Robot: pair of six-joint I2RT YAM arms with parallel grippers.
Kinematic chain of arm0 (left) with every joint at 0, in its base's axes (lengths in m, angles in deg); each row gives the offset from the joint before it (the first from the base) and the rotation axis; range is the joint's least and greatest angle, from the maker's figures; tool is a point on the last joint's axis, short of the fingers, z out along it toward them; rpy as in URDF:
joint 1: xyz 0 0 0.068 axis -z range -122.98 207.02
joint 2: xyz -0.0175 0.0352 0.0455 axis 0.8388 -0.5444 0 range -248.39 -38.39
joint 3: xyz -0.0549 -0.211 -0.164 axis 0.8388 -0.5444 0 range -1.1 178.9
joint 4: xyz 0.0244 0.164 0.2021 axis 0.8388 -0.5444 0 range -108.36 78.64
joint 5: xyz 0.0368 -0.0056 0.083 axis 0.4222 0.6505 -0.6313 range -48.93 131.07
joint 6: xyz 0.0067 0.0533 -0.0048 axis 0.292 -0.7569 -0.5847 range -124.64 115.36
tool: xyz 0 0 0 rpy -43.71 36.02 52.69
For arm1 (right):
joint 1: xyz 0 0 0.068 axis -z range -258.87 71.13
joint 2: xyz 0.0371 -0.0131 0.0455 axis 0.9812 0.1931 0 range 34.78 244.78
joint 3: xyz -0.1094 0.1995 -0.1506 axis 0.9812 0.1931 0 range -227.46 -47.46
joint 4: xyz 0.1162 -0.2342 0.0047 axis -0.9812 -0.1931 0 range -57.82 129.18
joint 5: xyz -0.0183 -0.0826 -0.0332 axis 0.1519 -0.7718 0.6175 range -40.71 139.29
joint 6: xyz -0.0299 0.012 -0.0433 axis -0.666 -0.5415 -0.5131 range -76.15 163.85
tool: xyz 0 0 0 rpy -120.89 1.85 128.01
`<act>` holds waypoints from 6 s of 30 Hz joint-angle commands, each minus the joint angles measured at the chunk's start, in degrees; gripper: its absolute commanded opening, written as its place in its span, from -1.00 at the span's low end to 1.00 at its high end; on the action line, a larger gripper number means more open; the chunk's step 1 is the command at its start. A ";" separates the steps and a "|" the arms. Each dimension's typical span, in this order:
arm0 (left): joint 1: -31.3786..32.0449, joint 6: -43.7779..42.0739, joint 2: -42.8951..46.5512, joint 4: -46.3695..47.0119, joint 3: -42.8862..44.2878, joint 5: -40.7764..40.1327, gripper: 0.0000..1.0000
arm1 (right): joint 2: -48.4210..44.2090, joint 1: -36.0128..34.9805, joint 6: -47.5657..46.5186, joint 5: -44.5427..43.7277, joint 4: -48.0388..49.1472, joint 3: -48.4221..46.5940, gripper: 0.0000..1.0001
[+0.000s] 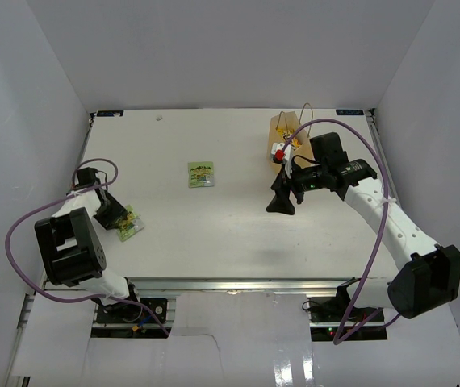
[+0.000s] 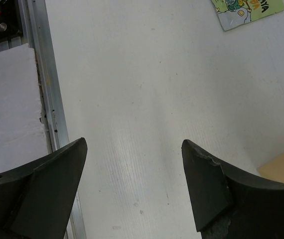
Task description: Place the snacks into the paper bag
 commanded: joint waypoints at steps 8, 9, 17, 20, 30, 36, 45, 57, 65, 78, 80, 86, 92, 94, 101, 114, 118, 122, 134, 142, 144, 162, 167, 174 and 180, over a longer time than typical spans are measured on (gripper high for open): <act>1.73 -2.37 3.15 4.91 -4.01 17.19 -0.81 | -0.08 -1.60 0.54 5.31 -0.10 -0.26 0.65; 2.08 -2.29 3.95 5.70 -4.62 18.43 -0.87 | 0.19 -2.04 0.80 6.02 -0.19 -0.26 0.65; 6.48 1.14 9.84 9.04 -9.37 27.93 -1.00 | 6.33 -6.87 6.51 10.51 0.42 -1.31 0.64; 8.41 3.16 11.07 10.71 -11.56 29.69 -1.00 | 8.35 -8.19 8.00 10.95 1.03 -2.19 0.64; 17.99 14.14 15.29 19.23 -14.91 33.65 -1.00 | 14.86 -13.89 40.94 4.92 18.42 0.70 0.61; 28.96 21.79 17.14 23.72 -15.00 32.07 -1.00 | 22.50 -17.95 50.63 -6.01 19.32 -4.99 0.63; 38.46 28.12 16.18 28.11 -14.39 28.29 -1.00 | 27.43 -18.13 54.33 -8.21 19.84 -8.08 0.47; 42.69 29.44 13.62 28.91 -11.40 26.09 -1.00 | 28.05 -17.78 53.36 -5.58 21.07 -6.85 -0.78; 42.69 28.74 18.09 27.42 -9.99 24.86 0.24 | 24.63 -16.55 44.85 -3.30 20.03 -7.38 -0.85; 42.60 18.28 35.14 16.69 -4.53 16.25 0.74 | 11.01 -6.80 10.82 0.85 3.23 -25.91 -0.85; 42.60 18.72 36.29 16.52 -6.37 15.72 0.75 | 10.04 -3.47 10.47 -2.57 3.32 -29.60 -0.85; 42.60 19.78 38.76 16.69 -9.28 14.76 0.75 | 9.50 11.91 13.89 -5.14 8.14 -40.15 -0.85; 42.60 18.72 39.81 15.46 -8.85 12.56 0.89 | 10.73 19.75 19.17 -9.69 16.14 -41.39 -0.85; 42.60 18.37 39.81 15.37 -8.76 12.47 0.92 | 12.40 20.01 19.96 -11.11 16.77 -40.08 -0.85; 42.60 18.11 41.04 14.41 -8.76 11.77 0.93 | 16.53 19.93 21.45 -12.61 18.43 -35.51 -0.85; 42.60 18.02 37.18 16.78 -8.67 12.38 0.94 | 16.80 18.44 22.34 -9.62 19.75 -25.67 -0.82; 42.60 17.49 33.58 17.92 -7.45 12.03 0.94 | 16.36 17.73 21.98 -10.59 20.72 -22.68 -0.70; 42.60 16.70 29.28 18.36 -5.34 11.33 0.93 | 16.62 17.38 21.98 -11.46 21.25 -21.70 -0.43; 41.64 9.94 10.84 15.64 6.07 2.90 0.93 | 8.11 17.38 15.92 -4.52 18.70 -26.01 0.20; 39.00 5.02 -4.91 11.86 17.95 1.04 0.92 | 0.20 19.57 9.61 -1.63 15.90 -18.46 0.24; 38.56 3.18 -9.37 10.46 20.58 -2.02 0.92 | -1.12 19.84 6.44 0.21 12.92 -16.53 0.25; 38.12 -9.93 -31.28 6.85 41.78 -5.11 0.75 | -7.19 19.93 1.06 7.60 5.69 -4.30 0.26; 38.03 -11.69 -33.66 4.83 41.52 -5.72 0.56 | -7.02 19.84 2.21 8.92 5.52 -4.04 0.26; 38.03 -12.13 -34.45 5.18 38.97 -0.64 0.11 | -6.67 19.75 -0.51 18.39 0.09 -5.44 0.29; 38.03 -10.20 -31.47 9.13 33.53 9.10 -0.36 | -6.58 17.56 -4.46 21.67 -4.84 -7.11 0.29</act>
